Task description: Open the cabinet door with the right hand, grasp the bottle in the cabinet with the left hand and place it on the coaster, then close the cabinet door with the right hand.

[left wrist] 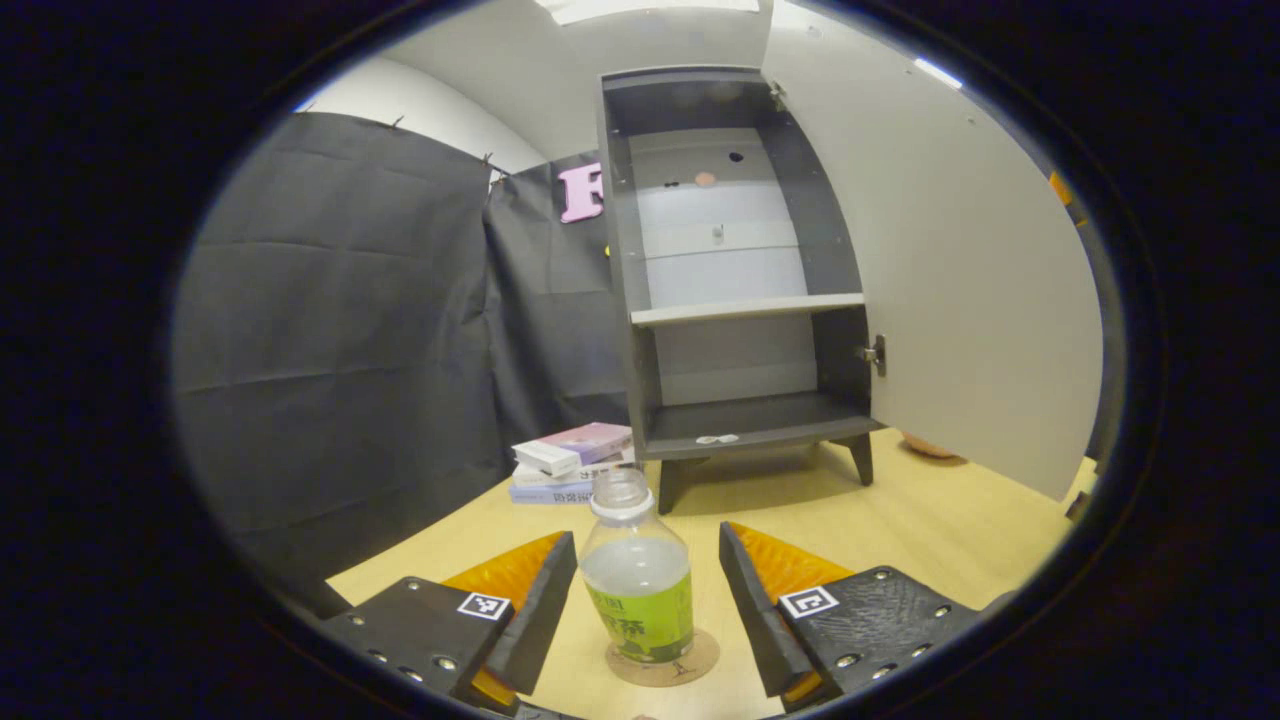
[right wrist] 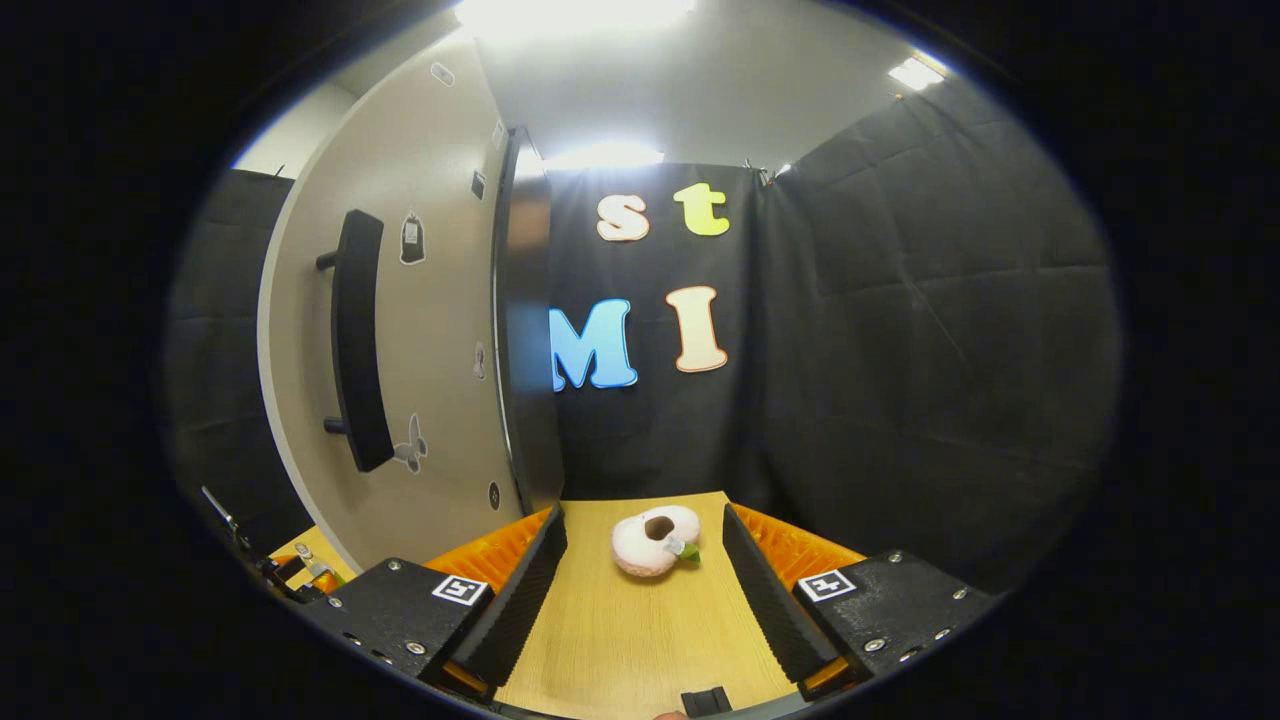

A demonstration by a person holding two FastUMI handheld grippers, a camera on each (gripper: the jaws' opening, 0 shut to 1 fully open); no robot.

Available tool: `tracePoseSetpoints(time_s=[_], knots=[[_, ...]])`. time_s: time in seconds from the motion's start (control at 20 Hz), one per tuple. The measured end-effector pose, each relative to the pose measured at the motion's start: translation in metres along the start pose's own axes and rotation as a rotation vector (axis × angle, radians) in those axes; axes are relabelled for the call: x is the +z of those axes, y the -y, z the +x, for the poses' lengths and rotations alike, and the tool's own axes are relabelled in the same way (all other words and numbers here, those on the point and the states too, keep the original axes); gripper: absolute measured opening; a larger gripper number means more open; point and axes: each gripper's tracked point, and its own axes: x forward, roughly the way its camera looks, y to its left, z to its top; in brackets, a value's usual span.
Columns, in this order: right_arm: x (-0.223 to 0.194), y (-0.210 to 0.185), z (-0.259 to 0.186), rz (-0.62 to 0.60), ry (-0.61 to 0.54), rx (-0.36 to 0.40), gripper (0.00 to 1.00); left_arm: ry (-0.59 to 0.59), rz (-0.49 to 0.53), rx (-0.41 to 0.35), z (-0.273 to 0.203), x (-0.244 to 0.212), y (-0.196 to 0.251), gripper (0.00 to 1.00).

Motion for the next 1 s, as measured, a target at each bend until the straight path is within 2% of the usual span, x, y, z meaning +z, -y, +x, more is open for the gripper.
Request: tracePoseSetpoints(time_s=[0.1, 0.2, 0.25, 0.3, 0.45, 0.55, 0.6, 0.65, 0.7, 0.8, 0.85, 1.0], knots=[[0.006, 0.001, 0.001, 0.010, 0.014, 0.010, 0.96, -0.008, 0.005, 0.021, -0.009, 0.016, -0.009, 0.82], [0.013, -0.003, 0.003, 0.023, 0.021, 0.029, 0.96, -0.008, -0.008, 0.039, -0.021, 0.039, -0.023, 0.82], [0.018, -0.005, 0.004, 0.026, 0.029, 0.038, 0.96, -0.004, -0.015, 0.046, -0.027, 0.052, -0.029, 0.86], [0.023, -0.006, 0.005, 0.026, 0.035, 0.045, 0.97, -0.002, -0.022, 0.053, -0.034, 0.064, -0.036, 0.82], [0.035, -0.010, 0.006, 0.028, 0.043, 0.046, 0.96, -0.004, -0.042, 0.078, -0.047, 0.091, -0.063, 0.85], [0.046, -0.013, 0.003, 0.028, 0.057, 0.032, 0.96, 0.005, -0.052, 0.094, -0.051, 0.107, -0.082, 0.85], [0.050, -0.014, 0.003, 0.023, 0.062, 0.023, 0.96, 0.009, -0.055, 0.102, -0.050, 0.114, -0.090, 0.82], [0.054, -0.017, 0.001, 0.014, 0.067, 0.012, 0.96, 0.016, -0.058, 0.105, -0.047, 0.119, -0.101, 0.85], [0.059, -0.018, -0.002, 0.007, 0.074, -0.007, 0.96, 0.025, -0.059, 0.105, -0.043, 0.126, -0.111, 0.82], [0.066, -0.029, -0.005, 0.003, 0.084, -0.027, 0.96, 0.038, -0.049, 0.104, -0.038, 0.132, -0.131, 0.85], [0.070, -0.035, -0.008, 0.002, 0.094, -0.033, 0.94, 0.050, -0.047, 0.104, -0.035, 0.136, -0.140, 0.82], [0.081, -0.051, -0.015, -0.022, 0.122, -0.057, 0.96, 0.048, -0.057, 0.091, -0.023, 0.131, -0.164, 0.78]])
